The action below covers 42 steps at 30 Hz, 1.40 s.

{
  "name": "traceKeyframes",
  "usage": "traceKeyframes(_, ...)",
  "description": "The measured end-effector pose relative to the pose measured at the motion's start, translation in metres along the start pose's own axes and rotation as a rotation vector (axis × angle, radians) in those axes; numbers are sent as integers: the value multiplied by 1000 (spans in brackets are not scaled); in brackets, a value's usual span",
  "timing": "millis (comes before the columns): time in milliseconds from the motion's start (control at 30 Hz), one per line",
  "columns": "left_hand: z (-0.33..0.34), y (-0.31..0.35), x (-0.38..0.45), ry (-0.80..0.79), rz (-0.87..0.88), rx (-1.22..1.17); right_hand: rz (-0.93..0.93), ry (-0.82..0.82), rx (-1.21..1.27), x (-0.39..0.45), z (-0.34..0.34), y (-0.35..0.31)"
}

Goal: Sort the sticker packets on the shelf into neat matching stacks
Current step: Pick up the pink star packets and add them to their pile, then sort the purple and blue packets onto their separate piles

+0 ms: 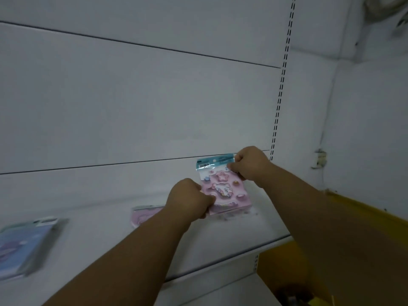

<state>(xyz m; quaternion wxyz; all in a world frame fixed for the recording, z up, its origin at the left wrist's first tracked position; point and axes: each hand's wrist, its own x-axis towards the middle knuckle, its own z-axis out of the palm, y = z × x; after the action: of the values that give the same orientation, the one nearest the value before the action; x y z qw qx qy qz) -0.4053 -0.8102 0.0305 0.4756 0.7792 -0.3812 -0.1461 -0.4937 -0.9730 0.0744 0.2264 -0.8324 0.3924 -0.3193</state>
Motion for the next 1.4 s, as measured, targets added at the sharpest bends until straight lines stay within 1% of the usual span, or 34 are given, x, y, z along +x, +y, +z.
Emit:
traceKeyframes(167,40,2,27,-12,-74,140,-4,-150,-198,28,16,37)
traceKeyframes(267,52,0,36,-19,-120,231,-11,-159,-265,33,29,51)
traceKeyframes(367,58,-3,40,9,-107,365,-38,-150,-355,29,39,57)
traceKeyframes(433,58,-2,40,35,-93,363,-59,-147,-389,24,40,53)
traceKeyframes(500,53,-2,36,74,-89,332,-123,-136,-397,15,38,40)
traceKeyframes(600,27,-8,26,163,-20,461,-331,-96,-336,-5,36,1)
traceKeyframes(667,-3,-17,14,233,6,542,-498,-71,-291,-25,36,-36)
traceKeyframes(733,-43,-30,-4,294,-3,588,-624,-54,-280,-51,40,-78)
traceKeyframes(900,-169,-85,-81,455,-71,701,-844,-38,-188,-138,69,-194)
traceKeyframes(1033,-276,-142,-169,573,-159,765,-945,-70,-81,-225,102,-289)
traceKeyframes(1200,-393,-203,-279,676,-288,861,-1047,-133,-25,-331,150,-403)
traceKeyframes(1300,-448,-230,-330,686,-385,881,-1075,-189,14,-379,174,-460)
traceKeyframes(1400,-497,-254,-355,695,-421,892,-1077,-222,7,-405,195,-503)
